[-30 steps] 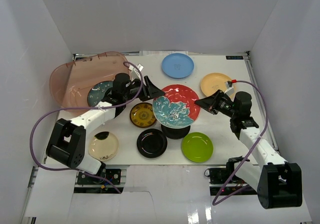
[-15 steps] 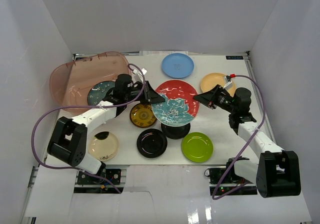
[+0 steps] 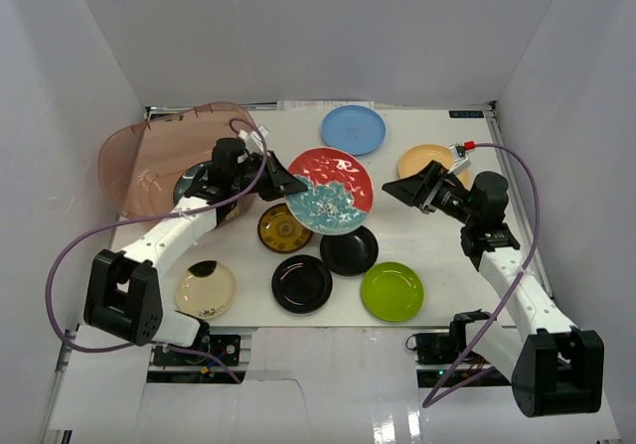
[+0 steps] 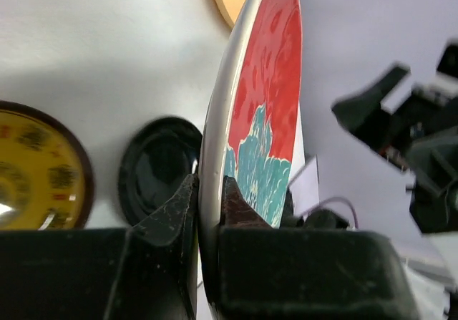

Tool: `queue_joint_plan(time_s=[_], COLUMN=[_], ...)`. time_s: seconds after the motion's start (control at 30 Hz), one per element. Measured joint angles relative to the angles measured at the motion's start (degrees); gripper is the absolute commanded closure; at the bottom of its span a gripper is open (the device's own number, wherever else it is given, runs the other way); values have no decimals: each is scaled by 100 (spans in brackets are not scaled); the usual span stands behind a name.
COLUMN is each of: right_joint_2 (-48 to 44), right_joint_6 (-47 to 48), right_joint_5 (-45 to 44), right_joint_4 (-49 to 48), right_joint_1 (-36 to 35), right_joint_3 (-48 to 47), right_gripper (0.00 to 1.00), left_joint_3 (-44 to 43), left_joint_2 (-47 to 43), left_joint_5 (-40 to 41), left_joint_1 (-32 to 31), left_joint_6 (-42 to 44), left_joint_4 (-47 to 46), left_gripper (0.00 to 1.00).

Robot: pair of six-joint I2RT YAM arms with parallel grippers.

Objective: Place the plates into the plastic bin on the countertop

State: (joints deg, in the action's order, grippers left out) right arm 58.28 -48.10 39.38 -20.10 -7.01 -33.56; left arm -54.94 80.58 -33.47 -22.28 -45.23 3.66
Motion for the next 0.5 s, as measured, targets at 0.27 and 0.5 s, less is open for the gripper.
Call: queue_joint_plan(time_s=[0.27,0.5], right_joint_2=[-955,-1119], right_joint_6=[470,780], right_joint_5=[-195,-387], right_joint_4=[531,1021], right_joint_1=[-149,-715], right_joint_3=[319,654], right_gripper=[5,3], left_joint_3=[-772,-778], left_joint_2=[-612,-957], left_joint_5=[748,2326], left_joint_1=[2162,3622], left_joint_6=[-181,-55], left_joint_4=[651,1187], left_gripper=[100,100])
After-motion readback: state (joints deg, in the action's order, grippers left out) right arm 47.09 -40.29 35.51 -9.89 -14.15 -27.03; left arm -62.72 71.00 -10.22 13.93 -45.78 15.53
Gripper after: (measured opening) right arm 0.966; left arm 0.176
